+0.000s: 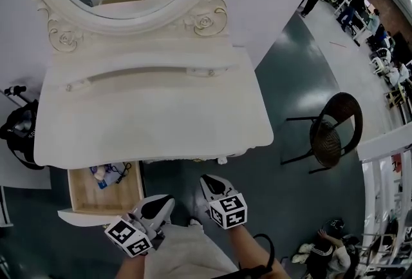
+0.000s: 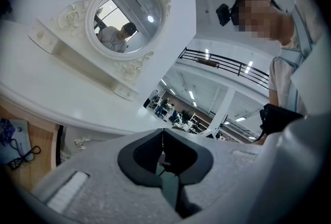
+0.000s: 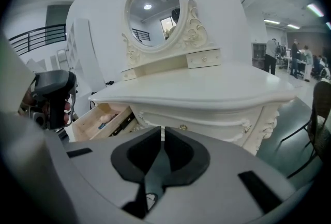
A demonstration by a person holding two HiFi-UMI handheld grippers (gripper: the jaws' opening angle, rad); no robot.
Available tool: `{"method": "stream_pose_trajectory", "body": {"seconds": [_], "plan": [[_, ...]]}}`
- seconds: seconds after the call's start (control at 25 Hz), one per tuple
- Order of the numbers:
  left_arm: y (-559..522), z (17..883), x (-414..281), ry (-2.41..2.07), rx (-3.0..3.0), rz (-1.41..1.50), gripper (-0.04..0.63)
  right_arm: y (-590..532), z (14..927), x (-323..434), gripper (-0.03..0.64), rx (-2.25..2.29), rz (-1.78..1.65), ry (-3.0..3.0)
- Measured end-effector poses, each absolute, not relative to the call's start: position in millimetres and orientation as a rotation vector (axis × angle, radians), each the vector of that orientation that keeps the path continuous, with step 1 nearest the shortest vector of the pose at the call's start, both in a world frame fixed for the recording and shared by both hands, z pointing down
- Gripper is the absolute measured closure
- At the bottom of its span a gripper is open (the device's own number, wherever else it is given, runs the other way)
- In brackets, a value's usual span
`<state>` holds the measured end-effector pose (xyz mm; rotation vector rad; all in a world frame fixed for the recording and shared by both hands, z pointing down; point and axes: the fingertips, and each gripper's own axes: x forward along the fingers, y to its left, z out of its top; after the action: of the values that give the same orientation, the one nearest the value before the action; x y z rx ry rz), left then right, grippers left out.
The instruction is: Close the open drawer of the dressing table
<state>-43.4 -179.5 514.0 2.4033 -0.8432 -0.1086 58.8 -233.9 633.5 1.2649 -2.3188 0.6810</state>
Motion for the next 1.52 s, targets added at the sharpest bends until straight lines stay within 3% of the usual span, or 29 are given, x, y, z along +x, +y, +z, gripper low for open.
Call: {"method": "stream_pose_trajectory", "body": {"seconds": [0.64,1.52], "plan": [[-150,439,-24,-0.804,2.466,-0.067,0.586,-187,521,57,0.588,1.225,0.636,-2.428],[-130,415,5,-0.817,2.536,-0.016,0.586,-139,449,78,0.588,1.144,0.546,-2.554]]}}
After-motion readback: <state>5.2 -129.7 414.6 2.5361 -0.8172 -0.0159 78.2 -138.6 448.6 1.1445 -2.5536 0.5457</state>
